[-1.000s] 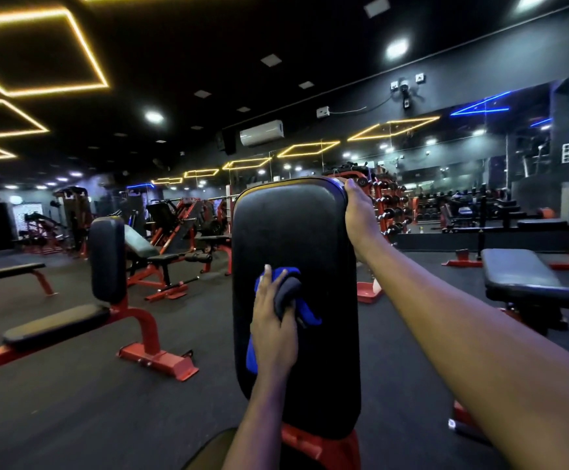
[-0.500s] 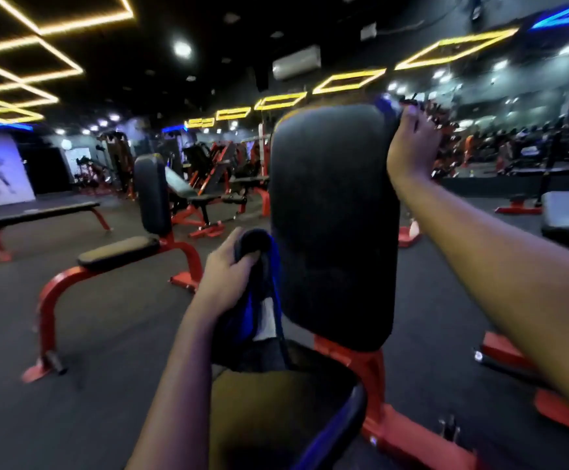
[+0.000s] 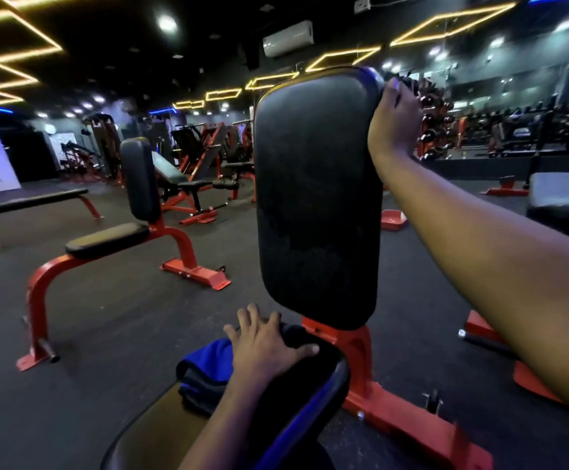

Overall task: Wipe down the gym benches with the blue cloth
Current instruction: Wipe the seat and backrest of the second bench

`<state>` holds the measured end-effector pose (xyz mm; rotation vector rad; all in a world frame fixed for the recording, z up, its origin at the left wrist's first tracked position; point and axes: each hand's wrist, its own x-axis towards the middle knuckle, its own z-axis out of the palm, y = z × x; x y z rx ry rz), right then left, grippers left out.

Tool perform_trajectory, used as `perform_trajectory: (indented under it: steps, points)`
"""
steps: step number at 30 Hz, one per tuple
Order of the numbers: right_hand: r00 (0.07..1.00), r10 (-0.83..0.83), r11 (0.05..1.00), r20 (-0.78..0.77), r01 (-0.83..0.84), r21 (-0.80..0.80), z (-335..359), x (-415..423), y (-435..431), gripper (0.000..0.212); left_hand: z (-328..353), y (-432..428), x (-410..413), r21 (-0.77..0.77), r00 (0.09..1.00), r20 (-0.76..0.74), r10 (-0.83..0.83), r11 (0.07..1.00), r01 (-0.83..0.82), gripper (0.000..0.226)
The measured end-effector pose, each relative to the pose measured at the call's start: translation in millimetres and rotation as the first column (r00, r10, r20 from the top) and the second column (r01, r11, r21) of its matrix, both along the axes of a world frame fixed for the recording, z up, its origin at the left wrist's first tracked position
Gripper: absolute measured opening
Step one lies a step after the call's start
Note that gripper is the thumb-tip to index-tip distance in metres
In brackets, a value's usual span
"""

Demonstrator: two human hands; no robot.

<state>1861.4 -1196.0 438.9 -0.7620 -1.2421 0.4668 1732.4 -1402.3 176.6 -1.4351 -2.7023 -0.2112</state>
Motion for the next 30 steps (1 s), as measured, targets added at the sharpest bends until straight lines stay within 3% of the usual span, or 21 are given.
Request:
perform_trajectory:
  steps: [2, 8, 12, 14, 18, 21, 23, 26, 28, 30]
  points:
    - [1.0, -0.01, 1.0, 0.027, 0.01, 0.007, -0.7, 1.8, -0.6, 0.034, -1.5, 2.3, 5.3, 0.039, 0.997, -0.046, 0.066, 0.997, -0.064, 0.089]
    - [0.999, 0.032, 0.999, 0.019, -0.031, -0.013, -2.7, 3.1, -2.1, 0.035, 11.4, 2.5, 4.9, 0.165, 0.995, 0.078, 0.066, 0.983, -0.079, 0.032]
    - [0.999, 0.031, 0.999, 0.029, -0.031, 0.012, -2.3, 3.9, -1.4, 0.034, 70.7, -7.1, 1.5, 0.258, 0.991, 0.127, 0.031, 0.964, -0.063, 0.028]
    - [0.999, 0.042, 0.999, 0.031, -0.042, 0.019, -1.7, 4.6, -1.3, 0.034, 112.5, -12.9, -0.2, 0.356, 0.985, 0.134, -0.11, 0.933, 0.056, 0.029]
    - [0.986, 0.146, 0.989, 0.083, -0.146, 0.0, -0.6, 10.5, -0.8, 0.032, 196.1, -4.7, 5.5, 0.574, 0.908, -0.002, -0.42, 0.742, 0.345, 0.019]
    - [0.944, 0.288, 0.957, 0.16, -0.289, -0.014, -0.5, 22.7, 3.9, 0.033, 237.1, 38.2, 6.4, 0.702, 0.884, -0.043, -0.465, 0.616, 0.358, 0.021]
    - [0.904, 0.365, 0.931, 0.222, -0.352, -0.096, -7.1, 29.7, 7.1, 0.048, 246.9, 74.1, 13.7, 0.816, 0.911, -0.1, -0.4, 0.491, 0.305, 0.034]
    - [0.883, 0.411, 0.906, 0.226, -0.368, -0.21, -20.5, 33.0, 12.2, 0.086, 233.8, 107.7, 29.8, 0.914, 0.983, -0.163, -0.085, 0.363, 0.183, 0.053]
    - [0.885, 0.406, 0.906, 0.226, -0.36, -0.222, -24.3, 31.2, 15.2, 0.078, 218.5, 115.1, 38.0, 0.939, 0.979, -0.201, 0.039, 0.291, 0.181, 0.049]
    - [0.885, 0.411, 0.906, 0.219, -0.37, -0.204, -23.3, 29.7, 16.3, 0.07, 215.3, 114.2, 39.3, 0.931, 0.966, -0.26, -0.009, 0.265, 0.253, 0.041]
